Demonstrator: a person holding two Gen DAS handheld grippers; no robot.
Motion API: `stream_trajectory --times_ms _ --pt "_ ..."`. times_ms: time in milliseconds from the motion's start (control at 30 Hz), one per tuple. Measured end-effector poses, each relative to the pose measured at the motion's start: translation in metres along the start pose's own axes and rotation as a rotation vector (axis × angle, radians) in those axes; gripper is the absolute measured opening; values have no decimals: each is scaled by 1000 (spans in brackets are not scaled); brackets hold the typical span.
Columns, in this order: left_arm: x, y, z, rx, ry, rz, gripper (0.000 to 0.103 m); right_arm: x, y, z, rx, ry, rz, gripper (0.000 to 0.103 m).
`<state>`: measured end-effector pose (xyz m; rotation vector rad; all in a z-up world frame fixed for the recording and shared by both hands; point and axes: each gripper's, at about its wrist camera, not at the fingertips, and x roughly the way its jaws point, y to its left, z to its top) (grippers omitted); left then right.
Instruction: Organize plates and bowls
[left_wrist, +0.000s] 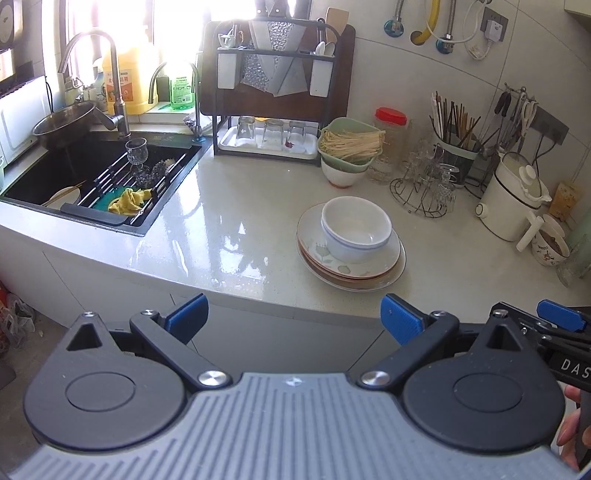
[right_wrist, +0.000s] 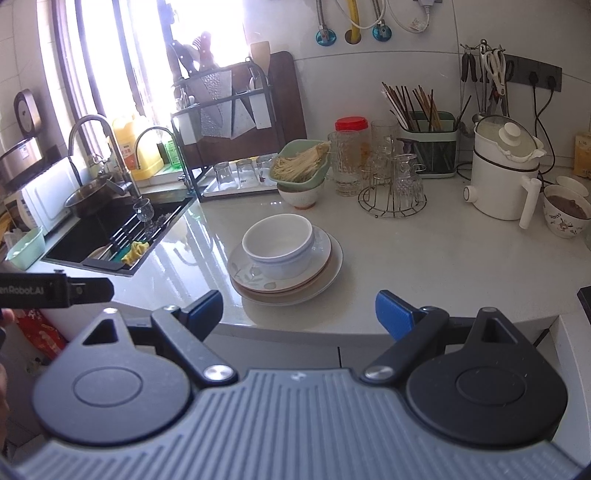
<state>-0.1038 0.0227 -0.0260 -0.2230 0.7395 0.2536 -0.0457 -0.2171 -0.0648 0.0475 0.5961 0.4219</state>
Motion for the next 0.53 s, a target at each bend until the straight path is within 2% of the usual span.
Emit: stream_trajectory --times_ms 533 --pt "18 -7 14 12 -13 -19 102 10 -10 7 -16 -16 13 91"
